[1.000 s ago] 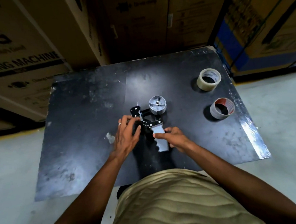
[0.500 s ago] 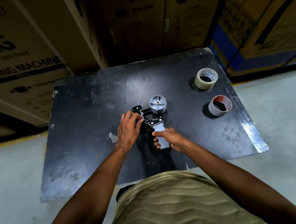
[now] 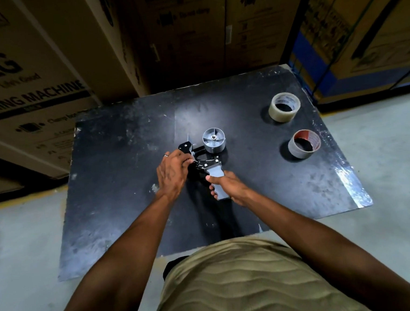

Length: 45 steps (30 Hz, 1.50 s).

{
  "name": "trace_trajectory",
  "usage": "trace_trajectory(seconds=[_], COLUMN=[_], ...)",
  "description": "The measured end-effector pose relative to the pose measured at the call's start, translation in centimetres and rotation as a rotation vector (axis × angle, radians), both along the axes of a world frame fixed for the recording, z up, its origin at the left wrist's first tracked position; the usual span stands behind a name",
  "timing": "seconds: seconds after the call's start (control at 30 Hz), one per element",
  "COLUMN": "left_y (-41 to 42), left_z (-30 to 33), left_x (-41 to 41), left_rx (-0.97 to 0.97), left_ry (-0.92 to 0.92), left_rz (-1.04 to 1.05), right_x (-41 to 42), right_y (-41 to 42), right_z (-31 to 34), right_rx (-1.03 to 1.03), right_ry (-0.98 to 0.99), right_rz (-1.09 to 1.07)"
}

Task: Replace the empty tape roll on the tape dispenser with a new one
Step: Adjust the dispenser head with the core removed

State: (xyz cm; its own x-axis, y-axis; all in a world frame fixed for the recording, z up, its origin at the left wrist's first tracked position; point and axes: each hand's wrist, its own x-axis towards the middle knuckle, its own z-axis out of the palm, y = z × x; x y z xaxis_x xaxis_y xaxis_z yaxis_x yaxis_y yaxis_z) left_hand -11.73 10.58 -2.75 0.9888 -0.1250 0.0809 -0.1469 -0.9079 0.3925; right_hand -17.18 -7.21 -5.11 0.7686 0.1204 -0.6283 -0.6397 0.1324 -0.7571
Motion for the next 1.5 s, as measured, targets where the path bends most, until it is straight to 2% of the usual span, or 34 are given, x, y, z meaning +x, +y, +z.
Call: trace_trajectory(seconds=[0.37, 0.6, 1.03, 1.27, 1.5], left_y=[0.4, -0.1, -1.7, -2.8, -4.4], left_z=[0.5, 1.6, 4.4, 4.5, 3.9], left_x=[1.2, 1.2, 2.9, 2.7, 1.7], left_rx=[0.0, 0.007, 0.007, -0.011, -0.11], left_ry=[0.016, -0.016, -0.153, -0.151, -0.135], left_rz=[0.019, 0.018, -0.009, -0.01, 0.033], right_x=[0.9, 1.4, 3.3, 3.1, 3.8], right_y=[1.3, 0.7, -0.2, -1.2, -1.8], right_z=[0.0, 0.1, 2.5, 2.7, 2.7], right_rx=[0.013, -0.136, 0.006, 0.001, 0.006], right_ry=[-0.027, -0.137, -0.201, -0.2, -0.169], right_rz=[-0.123, -0.171, -0.275, -0.286, -0.324])
